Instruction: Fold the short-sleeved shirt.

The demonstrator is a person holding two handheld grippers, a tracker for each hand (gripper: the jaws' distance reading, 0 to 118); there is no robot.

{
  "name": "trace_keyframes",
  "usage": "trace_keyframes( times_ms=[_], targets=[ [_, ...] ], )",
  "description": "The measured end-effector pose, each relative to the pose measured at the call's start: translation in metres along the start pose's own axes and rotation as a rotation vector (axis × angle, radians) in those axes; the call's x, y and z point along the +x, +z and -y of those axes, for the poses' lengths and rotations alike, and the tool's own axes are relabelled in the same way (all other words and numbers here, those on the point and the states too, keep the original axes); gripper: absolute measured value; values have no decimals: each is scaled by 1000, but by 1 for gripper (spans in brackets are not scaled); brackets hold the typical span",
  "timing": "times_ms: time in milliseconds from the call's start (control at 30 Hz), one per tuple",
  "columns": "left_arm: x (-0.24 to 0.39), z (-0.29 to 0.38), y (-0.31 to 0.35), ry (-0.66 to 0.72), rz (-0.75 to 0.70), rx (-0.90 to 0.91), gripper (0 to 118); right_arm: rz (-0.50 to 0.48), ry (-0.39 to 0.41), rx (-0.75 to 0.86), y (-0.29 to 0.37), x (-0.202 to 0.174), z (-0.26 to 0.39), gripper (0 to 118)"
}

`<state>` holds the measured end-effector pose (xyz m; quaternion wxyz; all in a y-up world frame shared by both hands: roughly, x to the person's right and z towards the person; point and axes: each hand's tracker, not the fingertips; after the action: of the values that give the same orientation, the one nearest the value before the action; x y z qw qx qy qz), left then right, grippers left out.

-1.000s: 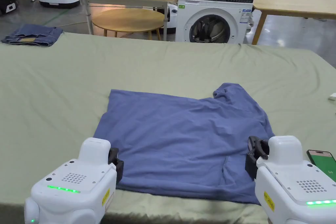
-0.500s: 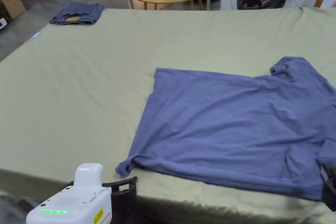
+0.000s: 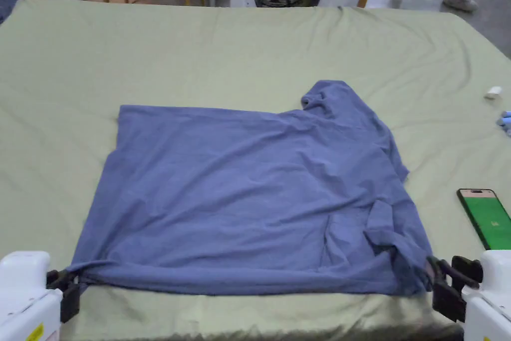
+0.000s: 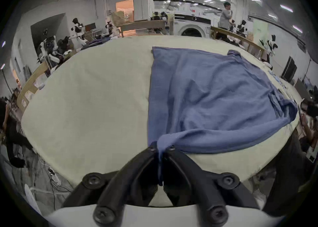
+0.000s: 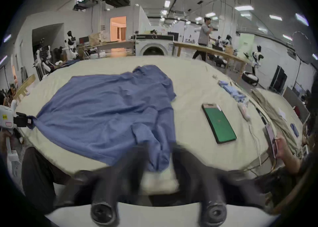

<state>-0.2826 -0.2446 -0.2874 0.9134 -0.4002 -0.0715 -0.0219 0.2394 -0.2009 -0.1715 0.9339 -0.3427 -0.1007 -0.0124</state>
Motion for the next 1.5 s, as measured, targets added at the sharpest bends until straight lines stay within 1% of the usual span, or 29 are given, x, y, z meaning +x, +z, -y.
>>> trace_keyframes(
  times_ms=[33,67,133,233,267,300,333,367,400,433,467,500,533,600,700,833,933,1033,1133,1200,1233,1267,1300,1333,1367,1400,1433,1467,1500],
  targets=[
    [-3,3,2,4,3,0,0,-10,-16,-29,-4,4,2,100],
    [-2,3,3,2,3,-2,0,-16,-13,-38,-9,6,5,118],
    [-1,2,5,-5,3,-5,0,-18,1,-12,-14,6,11,118],
    [-2,4,6,-6,-2,-11,0,-31,11,-52,-32,2,14,118],
    [-1,4,5,-4,-4,-16,0,-52,9,-57,-36,0,15,110],
    [-5,7,2,-2,-6,-19,0,-81,6,-60,-40,-3,15,83],
    [-5,7,1,-3,-8,-23,0,-95,4,-59,-44,-6,15,53],
    [-4,7,0,-5,-11,-25,0,-88,6,-59,-50,-2,13,20],
    [-5,6,-1,-6,-14,-27,0,-80,9,-69,-56,-3,13,7],
    [-1,6,2,-7,-18,-27,0,-55,-4,-90,-60,-1,11,6],
    [-2,5,2,-7,-18,-29,0,-79,-64,-86,-58,3,10,6],
    [-3,3,5,-6,-18,-29,0,-128,-126,-75,-55,14,8,6],
    [-4,-1,9,-9,-25,-27,0,-142,-149,-57,-49,18,4,6],
    [3,-13,21,-43,-40,-32,0,-102,-111,-33,-38,19,-5,6],
    [9,-43,35,-125,-60,8,0,-108,-95,-3,-26,22,-32,6],
    [18,-99,22,-178,-73,12,0,-94,-27,46,-38,14,-83,6],
    [19,-139,-14,-182,-74,-15,0,-73,-1,46,-78,8,-118,6],
    [24,-166,-60,-163,-60,-69,0,-56,5,21,-130,3,-139,6],
    [24,-175,-103,-156,-68,-132,0,-27,-1,-33,-173,1,-143,6],
    [25,-175,-113,-151,-73,-132,0,-16,-12,-82,-188,2,-139,6],
    [27,-172,-108,-142,-75,-128,7,-23,-27,-86,-190,3,-137,7],
    [28,-171,-102,-135,-76,-109,27,-30,-38,-77,-188,5,-134,11],
    [29,-170,-92,-116,-87,-62,71,-42,-49,-53,-177,6,-131,40],
    [31,-165,-76,-100,-61,-9,97,-40,-61,-26,-165,6,-130,74],
    [34,-161,-63,-97,-48,25,103,-68,-67,-6,-153,6,-129,99],
    [40,-155,-47,-97,-39,71,103,-90,-65,26,-137,2,-127,104],
    [48,-148,-29,-99,-43,124,103,-114,-72,77,-119,-4,-124,104],
    [56,-141,-14,-92,-37,173,103,-118,-57,128,-102,-11,-121,104],
    [59,-134,-4,-77,-9,225,103,-125,-57,181,-83,-20,-115,104]
  ],
)
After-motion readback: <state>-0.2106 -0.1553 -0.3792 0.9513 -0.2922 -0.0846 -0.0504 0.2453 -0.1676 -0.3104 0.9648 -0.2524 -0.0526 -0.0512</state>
